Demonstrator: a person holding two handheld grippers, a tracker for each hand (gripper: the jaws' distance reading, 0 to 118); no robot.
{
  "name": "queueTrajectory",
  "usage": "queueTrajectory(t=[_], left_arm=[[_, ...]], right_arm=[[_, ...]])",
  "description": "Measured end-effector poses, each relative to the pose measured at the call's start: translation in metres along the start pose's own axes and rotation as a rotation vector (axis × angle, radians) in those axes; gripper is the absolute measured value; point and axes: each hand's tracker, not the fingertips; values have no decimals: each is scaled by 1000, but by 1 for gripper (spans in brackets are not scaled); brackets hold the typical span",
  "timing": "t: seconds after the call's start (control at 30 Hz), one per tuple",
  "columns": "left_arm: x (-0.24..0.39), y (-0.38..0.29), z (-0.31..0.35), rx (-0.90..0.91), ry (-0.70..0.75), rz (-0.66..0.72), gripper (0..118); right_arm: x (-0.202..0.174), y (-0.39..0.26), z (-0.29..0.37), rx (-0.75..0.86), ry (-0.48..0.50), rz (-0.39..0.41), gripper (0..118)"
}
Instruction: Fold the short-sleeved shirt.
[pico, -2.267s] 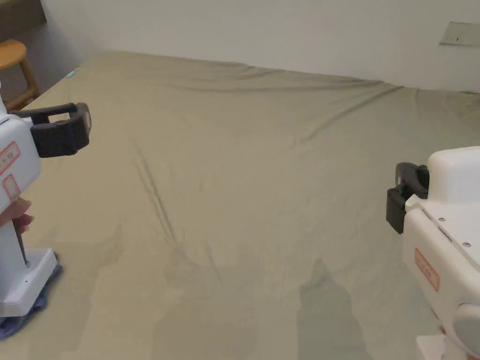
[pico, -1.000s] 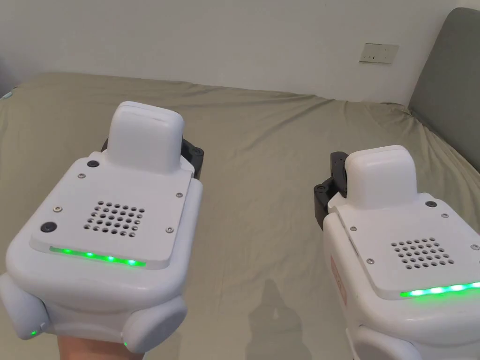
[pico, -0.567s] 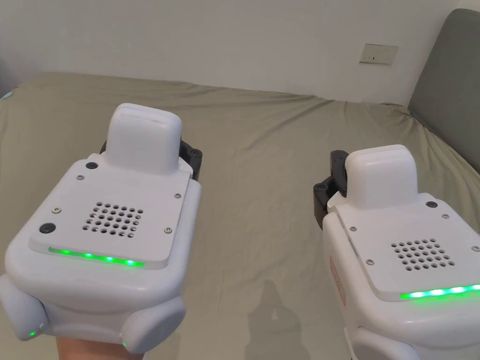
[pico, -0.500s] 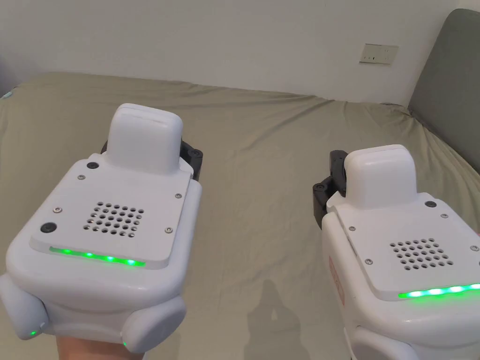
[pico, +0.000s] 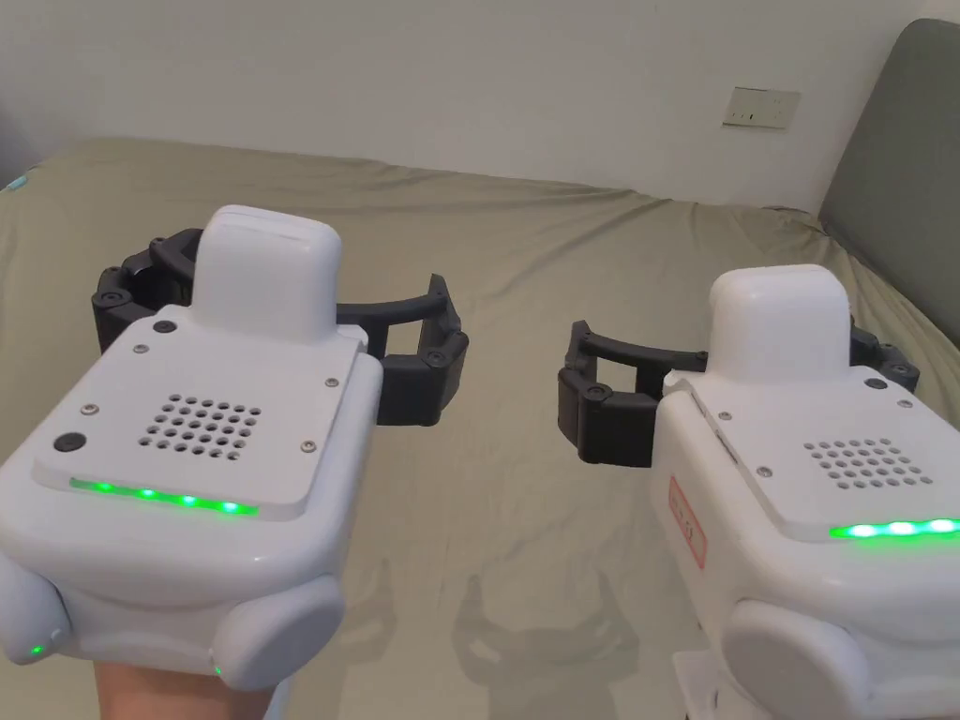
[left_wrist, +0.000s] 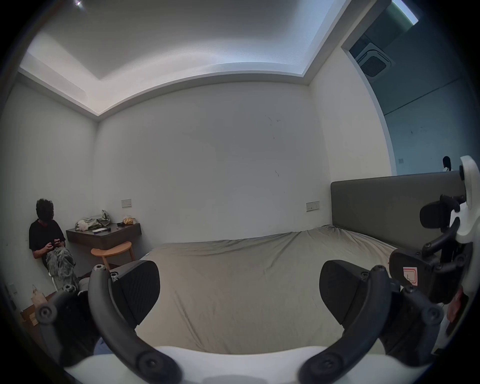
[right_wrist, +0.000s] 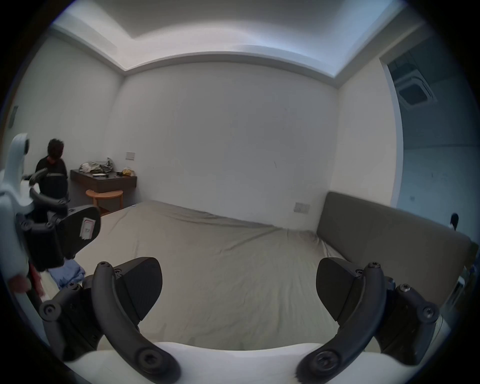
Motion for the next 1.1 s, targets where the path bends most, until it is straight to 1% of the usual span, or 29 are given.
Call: queueTrajectory(t=[0.07, 0.1, 0.13, 0.23, 0.3, 0.47, 0.9, 1.0, 1.1], left_arm=[[0, 0, 0, 5, 12, -1, 118], [-1, 1, 2, 7, 16, -6, 118], [-1, 1, 3, 9, 18, -10, 118], [-2, 4, 5, 17, 17, -8, 118], [-2, 6, 6, 23, 16, -9, 118], [-4, 7, 8, 29, 19, -9, 118], [-3, 7, 12, 25, 12, -26, 118], [-6, 10, 15, 38, 23, -23, 118], [-7, 12, 14, 42, 25, -17, 118]], right_arm=[[-5, 8, 1, -70, -71, -7, 118], [-6, 11, 1, -99, -76, -3, 118], [-6, 13, 1, -119, -64, -5, 118], [0, 18, 3, -140, 19, -70, 118], [3, 19, 6, -128, 41, -94, 118], [3, 21, 14, -98, 32, -83, 118], [-3, 17, 11, -130, 47, -66, 118], [-2, 18, 5, -150, 19, -76, 118], [2, 17, 3, -146, -3, -112, 118]])
